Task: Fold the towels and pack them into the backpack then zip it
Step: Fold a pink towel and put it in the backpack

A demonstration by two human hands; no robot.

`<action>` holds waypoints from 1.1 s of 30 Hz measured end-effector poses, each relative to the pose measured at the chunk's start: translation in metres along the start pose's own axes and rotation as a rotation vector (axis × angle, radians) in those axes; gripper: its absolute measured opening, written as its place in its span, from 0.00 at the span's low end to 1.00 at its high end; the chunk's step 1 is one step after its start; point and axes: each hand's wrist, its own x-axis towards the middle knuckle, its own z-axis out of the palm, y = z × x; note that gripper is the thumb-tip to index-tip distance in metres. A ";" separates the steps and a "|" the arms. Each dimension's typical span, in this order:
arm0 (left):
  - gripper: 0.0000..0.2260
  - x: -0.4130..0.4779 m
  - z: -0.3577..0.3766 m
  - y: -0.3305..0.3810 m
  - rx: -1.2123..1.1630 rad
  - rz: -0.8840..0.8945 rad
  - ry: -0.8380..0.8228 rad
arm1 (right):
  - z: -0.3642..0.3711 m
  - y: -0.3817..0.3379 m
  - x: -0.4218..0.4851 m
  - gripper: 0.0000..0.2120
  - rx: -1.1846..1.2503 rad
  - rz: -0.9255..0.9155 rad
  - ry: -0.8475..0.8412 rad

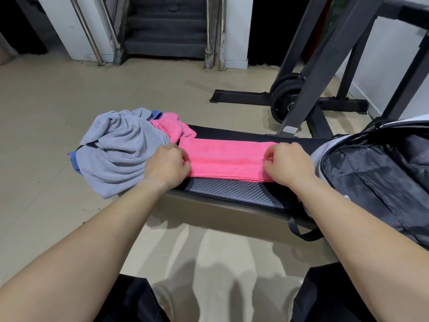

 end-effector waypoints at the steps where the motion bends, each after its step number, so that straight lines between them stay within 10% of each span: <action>1: 0.11 0.003 0.002 0.004 0.003 0.013 0.015 | 0.000 -0.004 0.003 0.14 0.016 -0.028 0.027; 24: 0.32 0.021 0.051 0.041 0.148 0.124 -0.398 | 0.055 -0.008 0.027 0.51 -0.077 -0.163 -0.342; 33: 0.26 -0.021 0.041 0.050 0.141 0.180 -0.395 | 0.043 -0.013 -0.013 0.33 -0.148 -0.361 -0.253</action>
